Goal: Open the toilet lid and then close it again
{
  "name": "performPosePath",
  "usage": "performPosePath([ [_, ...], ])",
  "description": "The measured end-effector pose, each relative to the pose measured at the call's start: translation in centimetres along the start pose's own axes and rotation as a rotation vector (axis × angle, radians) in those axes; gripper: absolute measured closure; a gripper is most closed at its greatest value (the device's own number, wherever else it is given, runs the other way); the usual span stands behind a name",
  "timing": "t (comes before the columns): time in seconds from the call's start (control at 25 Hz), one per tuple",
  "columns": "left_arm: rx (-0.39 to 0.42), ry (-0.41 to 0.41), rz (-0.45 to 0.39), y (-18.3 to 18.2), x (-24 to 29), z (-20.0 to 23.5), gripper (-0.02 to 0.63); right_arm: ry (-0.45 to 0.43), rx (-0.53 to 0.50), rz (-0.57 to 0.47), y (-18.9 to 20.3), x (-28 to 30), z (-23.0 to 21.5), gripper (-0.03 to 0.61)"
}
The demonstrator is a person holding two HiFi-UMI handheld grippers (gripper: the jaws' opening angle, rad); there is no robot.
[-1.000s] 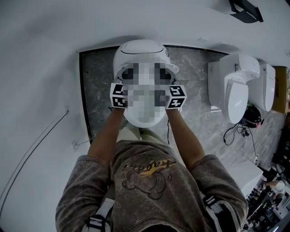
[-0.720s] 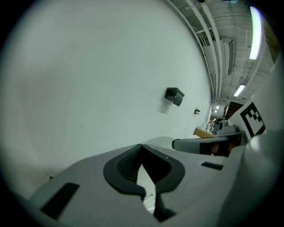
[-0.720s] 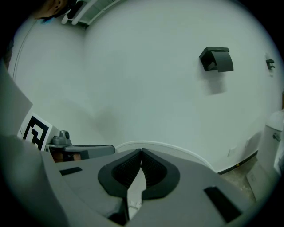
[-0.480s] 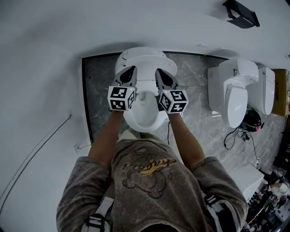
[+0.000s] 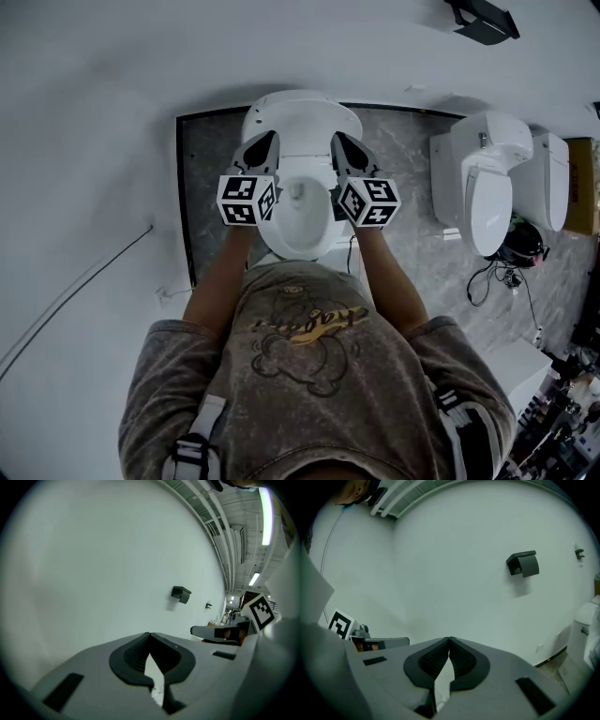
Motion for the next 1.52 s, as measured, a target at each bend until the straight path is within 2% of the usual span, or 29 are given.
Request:
performPosePath([
  [0.24,0.029,-0.016,-0.032,-1.0,-1.2,-1.1,0.604,-0.055,-0.012,-0.047,-1.3,-1.7,0.7,0.547],
  [0.28,0.033,-0.010,-0.036,-1.2,-1.0,-1.2,0.603,-0.076,-0.006,-0.040,-1.3,-1.5,0.8,0.517],
  [0.32,0.033,0.001,-0.039,-1.4,-0.8,-1.3,0.551,-0.097,0.003,-0.029,-1.3,-1.2,0.9,0.432],
  [0.36,0.033,0.012,-0.041,-1.5,-0.4,-1.4,0.471,-0.113,0.010,-0.018,-1.2,-0.8,0.9,0.369],
  [0.44,0.045,0.028,-0.041,-1.5,0.4,-1.3,0.446,-0.128,0.004,0.002,-0.7,0.0,0.8,0.339],
  [0.68,0.096,0.044,0.015,-0.7,5.4,0.9,0.434,-0.156,-0.058,0.082,0.5,5.0,-0.9,0.339],
  [0.92,0.089,0.054,0.070,1.7,9.7,3.2,0.434,-0.148,-0.081,0.131,1.6,9.4,-2.5,0.341],
  [1.12,0.067,0.061,0.083,3.1,10.6,3.9,0.434,-0.125,-0.085,0.147,2.9,10.3,-2.8,0.341],
  [1.32,0.074,0.071,0.080,3.0,11.0,3.9,0.434,-0.086,-0.086,0.117,2.1,10.6,-4.0,0.348],
  [1.52,0.076,0.087,0.108,3.5,11.6,4.1,0.434,-0.085,-0.129,0.172,2.7,11.2,-4.6,0.354],
])
Point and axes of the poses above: the fingertips, and each gripper's own axes: x forward along the fingers, z to its left, y out of its underside, the point moved 1 cm from there along -x, backward along the fingers, and after that the axes turned 2 degrees about x, right-handed, at the moved point
